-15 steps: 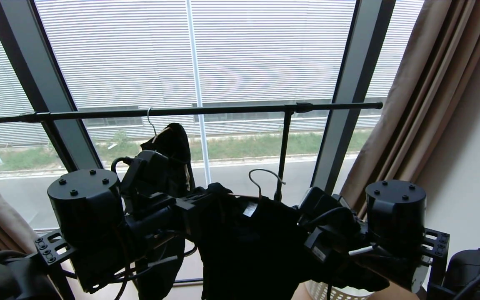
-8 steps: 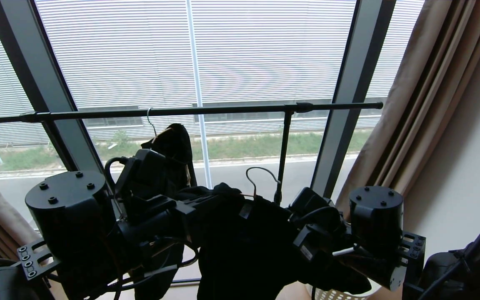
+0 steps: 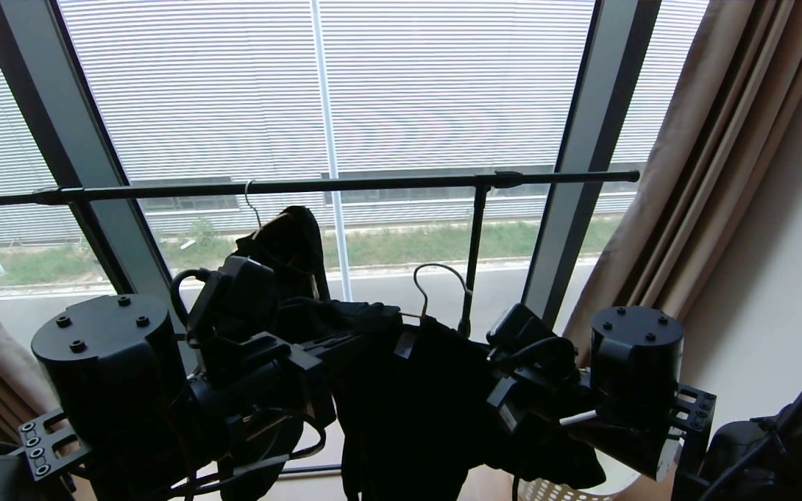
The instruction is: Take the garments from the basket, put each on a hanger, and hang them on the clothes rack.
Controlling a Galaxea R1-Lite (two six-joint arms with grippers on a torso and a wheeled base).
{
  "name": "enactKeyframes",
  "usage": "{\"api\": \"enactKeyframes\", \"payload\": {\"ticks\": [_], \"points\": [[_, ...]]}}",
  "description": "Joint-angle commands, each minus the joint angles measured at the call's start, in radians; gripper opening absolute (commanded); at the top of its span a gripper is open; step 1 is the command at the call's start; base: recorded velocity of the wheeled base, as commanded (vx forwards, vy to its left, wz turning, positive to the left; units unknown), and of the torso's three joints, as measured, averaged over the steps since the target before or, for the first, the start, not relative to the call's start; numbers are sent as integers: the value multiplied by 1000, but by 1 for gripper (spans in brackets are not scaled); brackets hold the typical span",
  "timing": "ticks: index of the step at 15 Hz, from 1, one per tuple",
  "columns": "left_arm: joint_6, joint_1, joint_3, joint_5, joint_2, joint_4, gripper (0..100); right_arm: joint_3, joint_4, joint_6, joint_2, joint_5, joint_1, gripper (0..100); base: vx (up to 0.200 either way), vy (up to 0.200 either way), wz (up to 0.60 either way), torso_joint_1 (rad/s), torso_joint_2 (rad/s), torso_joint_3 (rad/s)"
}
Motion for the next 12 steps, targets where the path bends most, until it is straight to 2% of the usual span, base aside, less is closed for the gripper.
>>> {"api": "enactKeyframes", "payload": {"ticks": [1, 3, 4, 10, 12], "points": [[1, 0, 4, 0, 2, 0, 0, -2, -1, 1, -9, 1, 0, 0, 0, 0, 0, 0, 0, 0], [1, 0, 14, 0, 3, -14, 0, -5, -2, 3, -7, 1, 0, 0, 0, 0, 0, 0, 0, 0], [1, -1, 21, -1, 6, -23, 100, -5, -2, 3, -7, 1, -1, 0, 0, 0, 0, 0, 0, 0], [9, 0, 32, 0, 23, -65, 100, -9, -2, 10, -24, 3, -33, 0, 0, 0, 0, 0, 0, 0], [37, 40, 30, -1, 17, -82, 100, -12, 2, 9, -44, 49, -82, 0, 0, 0, 0, 0, 0, 0]]}}
